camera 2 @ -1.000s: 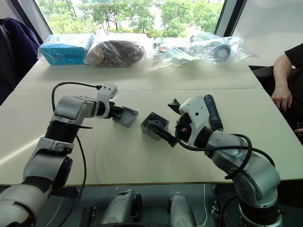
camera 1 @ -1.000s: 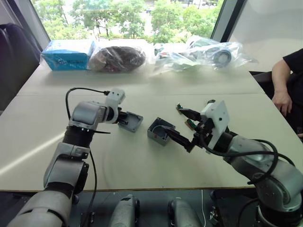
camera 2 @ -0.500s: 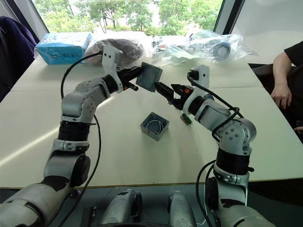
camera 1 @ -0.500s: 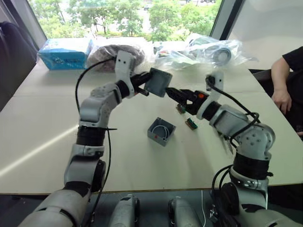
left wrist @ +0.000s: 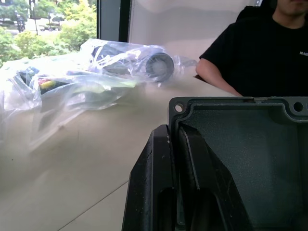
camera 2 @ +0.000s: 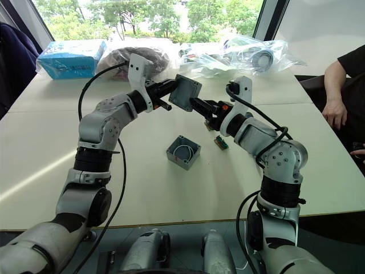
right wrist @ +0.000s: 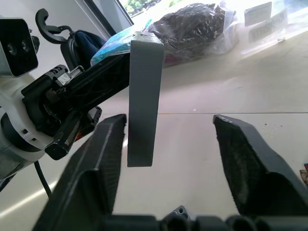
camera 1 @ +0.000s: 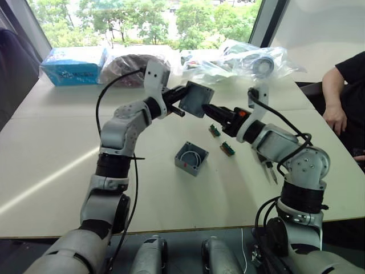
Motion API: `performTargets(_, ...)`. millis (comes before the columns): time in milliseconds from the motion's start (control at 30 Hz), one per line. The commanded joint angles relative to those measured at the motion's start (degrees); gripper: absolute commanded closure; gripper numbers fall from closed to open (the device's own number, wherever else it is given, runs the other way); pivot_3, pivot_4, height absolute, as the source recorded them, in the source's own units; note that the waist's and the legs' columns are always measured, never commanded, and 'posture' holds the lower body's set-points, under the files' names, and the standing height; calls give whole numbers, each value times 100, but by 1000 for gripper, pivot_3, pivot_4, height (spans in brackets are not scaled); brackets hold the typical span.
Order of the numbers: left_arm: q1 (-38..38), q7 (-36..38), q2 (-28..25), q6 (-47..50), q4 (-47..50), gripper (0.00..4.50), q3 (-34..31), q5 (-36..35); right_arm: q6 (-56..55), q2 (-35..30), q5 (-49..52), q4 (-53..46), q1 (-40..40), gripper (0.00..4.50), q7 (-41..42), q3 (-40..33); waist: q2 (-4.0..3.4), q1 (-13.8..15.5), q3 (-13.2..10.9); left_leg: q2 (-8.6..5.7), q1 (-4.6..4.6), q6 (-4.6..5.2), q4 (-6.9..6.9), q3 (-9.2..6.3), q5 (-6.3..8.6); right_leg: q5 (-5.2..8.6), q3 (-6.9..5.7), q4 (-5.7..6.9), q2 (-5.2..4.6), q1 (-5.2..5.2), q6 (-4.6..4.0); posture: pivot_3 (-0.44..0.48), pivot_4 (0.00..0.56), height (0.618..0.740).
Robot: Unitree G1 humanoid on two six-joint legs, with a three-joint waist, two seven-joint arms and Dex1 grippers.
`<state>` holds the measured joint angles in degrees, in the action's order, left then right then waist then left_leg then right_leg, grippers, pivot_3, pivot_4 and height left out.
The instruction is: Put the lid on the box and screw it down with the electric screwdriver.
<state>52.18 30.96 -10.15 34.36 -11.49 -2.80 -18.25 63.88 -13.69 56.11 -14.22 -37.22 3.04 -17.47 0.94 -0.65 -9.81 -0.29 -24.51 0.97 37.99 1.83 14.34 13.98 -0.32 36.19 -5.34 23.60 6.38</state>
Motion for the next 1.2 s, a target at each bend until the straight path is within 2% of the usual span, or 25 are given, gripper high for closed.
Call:
performTargets(33, 61, 56, -10, -58, 316, 4500, -8, -149, -166, -6, 87, -117, -71, 3348, -52, -111, 0, 0, 0, 0, 0, 0, 0, 0, 0, 0, 0, 0, 1, 0, 0, 0, 150, 740)
performTargets(133, 25, 107, -9, -16, 378, 4500, -12, -211, -211, 26, 133, -106, -63, 4379, -87, -90, 0, 2, 0, 0, 0, 0, 0, -1, 0, 0, 0, 0, 1, 0, 0, 0, 150, 740)
performTargets(267, -23, 204, -43, 96, 446, 4500, -63, -331, -225, 71, 206, -110, -50, 4396, -164, -103, 0, 1, 0, 0, 0, 0, 0, -1, 0, 0, 0, 0, 1, 0, 0, 0, 150, 740)
performTargets(300, -28, 250, -62, 152, 455, 3821, -85, -385, -232, 84, 219, -112, -45, 4396, -194, -112, 0, 2, 0, 1, 0, 0, 0, -1, 0, 0, 0, 0, 1, 0, 0, 0, 150, 740)
performTargets(333, -32, 319, -112, 164, 456, 3627, -88, -419, -240, 88, 224, -115, -36, 4396, -204, -110, 0, 5, 0, 1, 0, 0, 0, -1, 0, 0, 0, 0, 1, 0, 0, 0, 150, 740)
performTargets(467, -30, 472, -341, 307, 505, 1995, -254, -678, -267, 100, 256, -170, 22, 4396, -239, -89, -1, -5, -1, 1, 0, 0, 0, -1, 0, 0, 0, -1, 1, 0, 0, 0, 150, 740)
performTargets(567, -30, 853, -977, 964, 638, 860, -511, -1109, -359, 16, 152, -306, 89, 4396, -152, -5, -3, -21, -2, 4, 0, 0, -1, -2, 0, 0, 1, -1, 5, 2, 0, 0, 150, 740)
performTargets(633, 48, 1116, -1514, 1263, 476, 860, -713, -1294, -957, -414, -540, -733, 331, 4396, 326, 363, -11, -39, -7, 8, 0, 0, -2, -1, 0, 1, 3, -1, 10, 4, -1, 0, 150, 740)
performTargets(700, 119, 1184, -1743, 1392, 313, 860, -785, -1391, -1452, -739, -1059, -1018, 564, 4396, 679, 671, -13, -34, -9, 9, -1, 0, -8, -2, 0, 6, 5, -2, 15, 8, 5, 0, 150, 740)
performTargets(733, 141, 1168, -1764, 1444, 254, 1141, -832, -1450, -1760, -948, -1409, -1139, 710, 4396, 852, 886, -13, -22, -9, 9, -1, 0, -8, -3, 0, 9, 5, -3, 17, 9, 9, 0, 150, 740)
performTargets(833, 55, 1321, -1829, 1575, 261, 1969, -745, -1512, -3512, -2110, -3454, -1395, 1427, 4396, 1593, 2074, -12, 64, -9, 3, -1, 0, -7, -9, 0, 11, 2, -6, 14, 1, 13, 0, 150, 740)
performTargets(867, -15, 1392, -1829, 1568, 300, 2438, -653, -1496, -4204, -2432, -4105, -1325, 1681, 4396, 1729, 2379, -7, 63, -11, 1, 2, -1, -6, -8, 1, 13, 1, -13, 11, -8, 16, 0, 150, 740)
performTargets(967, -132, 1465, -1779, 1512, 341, 3535, -486, -1449, -5709, -2830, -5256, -1005, 2135, 4396, 1865, 2755, -6, 39, -12, -2, 3, -1, 0, -3, 1, 13, 5, -21, 9, -14, 17, 0, 150, 740)
performTargets(1033, -236, 1466, -1638, 1285, 344, 4396, -341, -1350, -6931, -3227, -6535, -603, 2341, 4396, 1593, 3091, -6, 16, -12, -2, 4, -2, 1, -3, 0, 13, 6, -18, 9, -13, 17, 0, 150, 740)
performTargets(1100, -347, 1555, -1540, 1144, 429, 4474, -203, -1318, -7672, -3385, -7437, -257, 2401, 4396, 1242, 3250, -5, 3, -12, -1, 4, -4, 2, -3, -1, 13, 7, -15, 9, -12, 17, 0, 150, 740)
performTargets(1200, -459, 1803, -1582, 1292, 634, 4474, 116, -1361, -8388, -3374, -8233, 100, 2320, 4396, 927, 3357, -5, -20, -13, 3, 5, -9, 2, -2, -4, 13, 8, -11, 12, -7, 17, 0, 150, 740)
